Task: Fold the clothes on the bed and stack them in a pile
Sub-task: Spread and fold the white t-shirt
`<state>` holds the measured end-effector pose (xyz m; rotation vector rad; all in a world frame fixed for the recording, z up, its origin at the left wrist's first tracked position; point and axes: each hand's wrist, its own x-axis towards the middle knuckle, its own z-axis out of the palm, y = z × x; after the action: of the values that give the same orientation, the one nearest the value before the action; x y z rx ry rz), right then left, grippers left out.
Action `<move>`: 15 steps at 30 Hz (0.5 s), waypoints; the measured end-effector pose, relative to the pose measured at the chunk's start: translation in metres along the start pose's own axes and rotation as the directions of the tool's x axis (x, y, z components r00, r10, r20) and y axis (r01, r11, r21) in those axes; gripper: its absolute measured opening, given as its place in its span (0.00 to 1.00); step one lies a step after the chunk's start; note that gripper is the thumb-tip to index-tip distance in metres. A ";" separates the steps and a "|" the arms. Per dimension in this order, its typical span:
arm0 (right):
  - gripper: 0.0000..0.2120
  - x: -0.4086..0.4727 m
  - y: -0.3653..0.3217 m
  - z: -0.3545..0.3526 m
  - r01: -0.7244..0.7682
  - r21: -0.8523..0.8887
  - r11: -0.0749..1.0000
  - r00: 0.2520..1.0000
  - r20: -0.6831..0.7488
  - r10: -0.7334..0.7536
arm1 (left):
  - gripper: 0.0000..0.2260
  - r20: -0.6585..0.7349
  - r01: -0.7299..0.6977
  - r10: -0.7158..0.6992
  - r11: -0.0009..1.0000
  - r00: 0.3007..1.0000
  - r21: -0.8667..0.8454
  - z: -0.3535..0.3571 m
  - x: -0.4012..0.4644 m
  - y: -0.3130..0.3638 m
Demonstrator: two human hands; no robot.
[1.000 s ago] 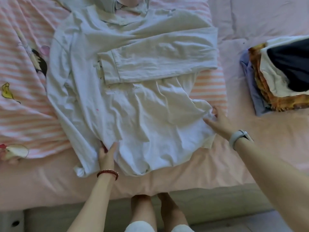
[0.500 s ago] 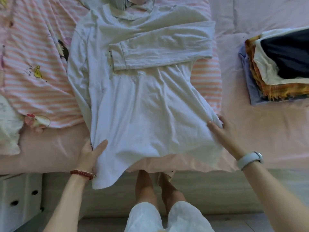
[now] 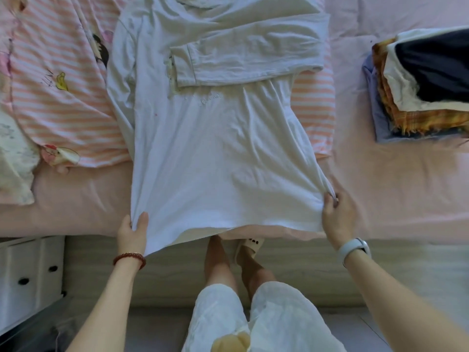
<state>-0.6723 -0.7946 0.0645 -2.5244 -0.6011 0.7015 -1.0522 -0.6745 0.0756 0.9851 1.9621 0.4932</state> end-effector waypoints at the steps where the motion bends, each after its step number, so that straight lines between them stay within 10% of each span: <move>1: 0.08 -0.001 0.002 -0.001 0.012 -0.011 1.000 1.000 -0.010 -0.012 | 0.06 -0.013 -0.013 0.014 0.999 1.000 0.041 -0.002 0.001 -0.002; 10: 0.14 0.000 0.032 -0.006 -0.162 -0.415 0.895 0.954 0.168 0.250 | 0.25 -0.005 0.188 -0.223 0.810 0.975 0.556 -0.007 0.013 -0.031; 15: 0.27 -0.011 -0.005 0.025 0.170 -0.456 0.874 0.953 0.302 -0.028 | 0.26 0.091 0.042 -0.117 0.810 0.989 0.585 0.015 0.007 -0.020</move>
<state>-0.6962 -0.7886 0.0524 -2.8252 -1.1225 0.9935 -1.0507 -0.6813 0.0502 1.2614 2.0697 -0.2459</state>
